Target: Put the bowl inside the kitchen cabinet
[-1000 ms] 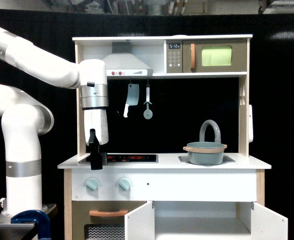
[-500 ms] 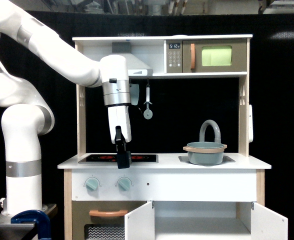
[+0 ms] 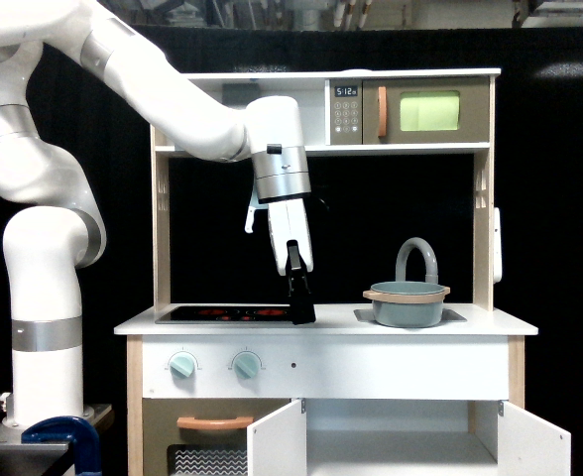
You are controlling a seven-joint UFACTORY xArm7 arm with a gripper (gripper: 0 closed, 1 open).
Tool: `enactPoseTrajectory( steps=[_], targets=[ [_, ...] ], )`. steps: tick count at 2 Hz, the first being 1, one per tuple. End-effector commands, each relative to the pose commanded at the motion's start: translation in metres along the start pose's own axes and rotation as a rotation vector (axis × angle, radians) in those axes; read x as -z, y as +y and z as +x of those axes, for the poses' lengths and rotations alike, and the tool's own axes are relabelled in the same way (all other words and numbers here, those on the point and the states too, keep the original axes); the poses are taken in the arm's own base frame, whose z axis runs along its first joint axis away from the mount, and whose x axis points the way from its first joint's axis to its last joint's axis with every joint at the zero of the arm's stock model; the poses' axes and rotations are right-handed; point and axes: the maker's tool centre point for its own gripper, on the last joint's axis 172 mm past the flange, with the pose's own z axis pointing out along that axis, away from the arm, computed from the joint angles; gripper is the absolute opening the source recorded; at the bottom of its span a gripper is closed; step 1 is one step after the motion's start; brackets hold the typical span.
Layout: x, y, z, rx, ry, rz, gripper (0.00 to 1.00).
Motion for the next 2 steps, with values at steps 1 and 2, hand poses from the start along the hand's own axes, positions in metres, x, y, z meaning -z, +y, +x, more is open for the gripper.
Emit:
enactPoseTrajectory(
  steps=[1,2],
  targets=[
    [0.009,-0.03,0.056,0.029,0.032,0.127,1.0],
    [0.032,-0.035,0.091,-0.033,0.096,0.303,1.0]
  ],
)
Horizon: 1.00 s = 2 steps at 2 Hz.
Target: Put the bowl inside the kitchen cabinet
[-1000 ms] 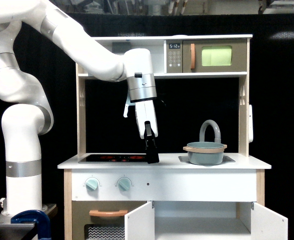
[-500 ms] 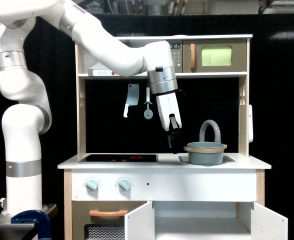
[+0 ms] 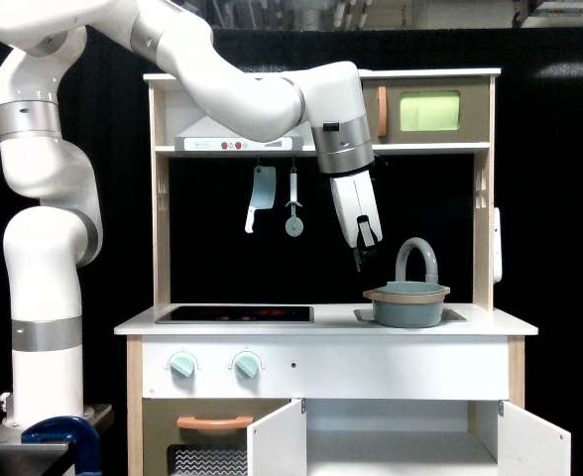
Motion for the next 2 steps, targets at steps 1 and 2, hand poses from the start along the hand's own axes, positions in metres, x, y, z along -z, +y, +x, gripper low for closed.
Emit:
enactPoseTrajectory(
  steps=[1,2],
  targets=[
    [-0.001,-0.01,0.017,-0.037,-0.023,0.063,1.0],
    [-0.029,-0.016,0.026,-0.084,0.002,0.173,1.0]
  ],
)
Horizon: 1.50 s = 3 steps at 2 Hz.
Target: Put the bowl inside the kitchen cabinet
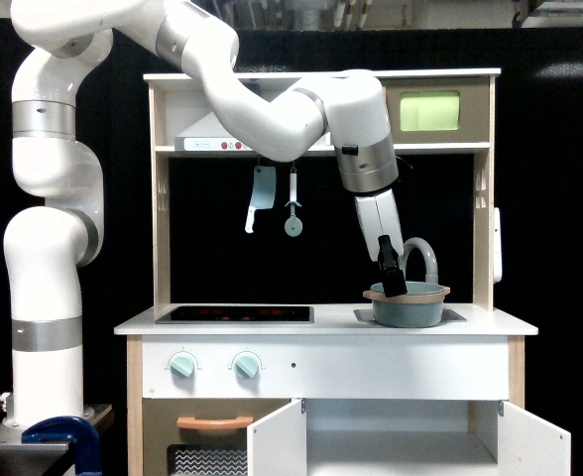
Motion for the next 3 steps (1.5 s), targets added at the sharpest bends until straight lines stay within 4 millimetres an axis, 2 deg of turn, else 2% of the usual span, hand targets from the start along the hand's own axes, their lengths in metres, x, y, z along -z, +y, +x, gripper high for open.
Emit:
enactPoseTrajectory(
  steps=[1,2,3],
  targets=[
    [-0.015,-0.022,0.012,-0.065,0.085,0.053,1.0],
    [-0.045,-0.036,0.018,0.177,-0.054,0.107,1.0],
    [-0.063,-0.047,0.024,0.241,-0.095,0.126,1.0]
  ],
)
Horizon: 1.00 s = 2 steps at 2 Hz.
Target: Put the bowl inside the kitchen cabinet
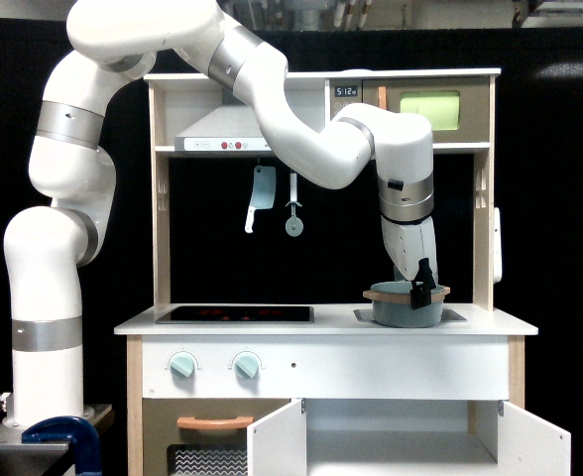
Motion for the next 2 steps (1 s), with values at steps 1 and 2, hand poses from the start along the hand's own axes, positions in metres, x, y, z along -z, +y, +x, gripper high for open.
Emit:
enactPoseTrajectory(
  steps=[1,2],
  targets=[
    [0.0,0.003,0.006,0.021,-0.014,0.007,1.0],
    [-0.012,0.008,-0.001,0.021,-0.014,0.007,0.0]
  ],
)
